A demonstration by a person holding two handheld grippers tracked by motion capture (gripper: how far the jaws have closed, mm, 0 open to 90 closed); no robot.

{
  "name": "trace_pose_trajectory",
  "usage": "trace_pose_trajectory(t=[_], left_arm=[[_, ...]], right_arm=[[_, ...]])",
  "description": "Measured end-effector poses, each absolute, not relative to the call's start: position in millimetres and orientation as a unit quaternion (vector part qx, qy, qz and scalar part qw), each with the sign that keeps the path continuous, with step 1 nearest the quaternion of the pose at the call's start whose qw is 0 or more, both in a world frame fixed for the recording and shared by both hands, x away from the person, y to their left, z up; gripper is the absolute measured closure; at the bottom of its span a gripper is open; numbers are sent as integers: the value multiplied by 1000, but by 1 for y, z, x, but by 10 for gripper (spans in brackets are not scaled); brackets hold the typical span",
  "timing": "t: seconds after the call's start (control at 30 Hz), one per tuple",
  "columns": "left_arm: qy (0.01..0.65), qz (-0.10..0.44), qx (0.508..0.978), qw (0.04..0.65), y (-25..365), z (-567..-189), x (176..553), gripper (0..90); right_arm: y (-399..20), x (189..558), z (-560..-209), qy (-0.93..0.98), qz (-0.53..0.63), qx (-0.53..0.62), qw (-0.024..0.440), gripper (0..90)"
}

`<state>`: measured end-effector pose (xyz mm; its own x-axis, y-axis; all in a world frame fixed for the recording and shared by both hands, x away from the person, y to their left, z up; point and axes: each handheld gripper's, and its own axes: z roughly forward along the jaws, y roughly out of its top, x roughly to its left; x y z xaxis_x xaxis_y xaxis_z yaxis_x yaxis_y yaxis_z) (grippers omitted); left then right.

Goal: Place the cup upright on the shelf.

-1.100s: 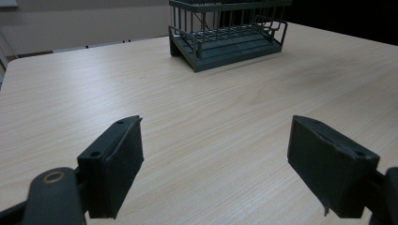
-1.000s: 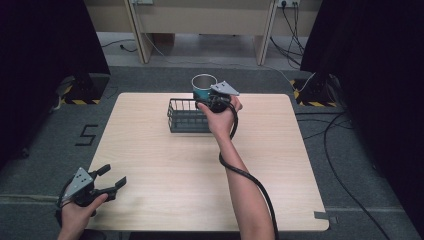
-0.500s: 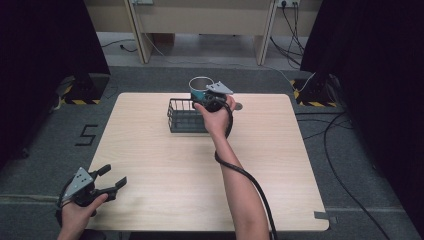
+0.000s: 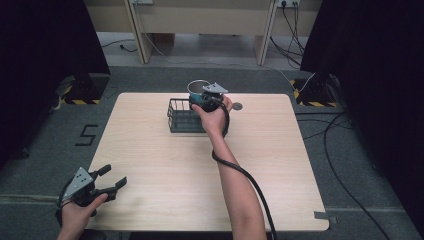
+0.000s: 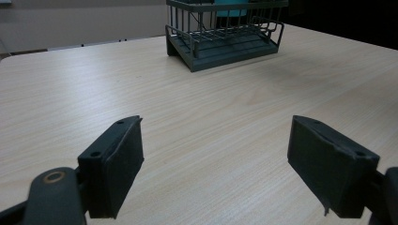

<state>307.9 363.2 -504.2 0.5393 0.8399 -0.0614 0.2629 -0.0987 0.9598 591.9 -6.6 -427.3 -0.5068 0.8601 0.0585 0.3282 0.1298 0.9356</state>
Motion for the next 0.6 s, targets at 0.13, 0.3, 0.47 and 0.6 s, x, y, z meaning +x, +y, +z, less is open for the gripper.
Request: trace_pose_trajectory(t=[0.13,0.3,0.47,0.6], left_arm=[[398,267,692,539,363,-504,308,181],[398,267,692,540,363,-504,308,181],[398,267,692,540,363,-504,308,181],[398,267,693,539,363,-504,308,182]], right_arm=[[-6,593,-431,709,499,428,256,172],[-4,593,-436,715,489,432,251,171],[-3,593,-440,719,484,434,247,171],[-3,593,-442,718,487,434,244,171]])
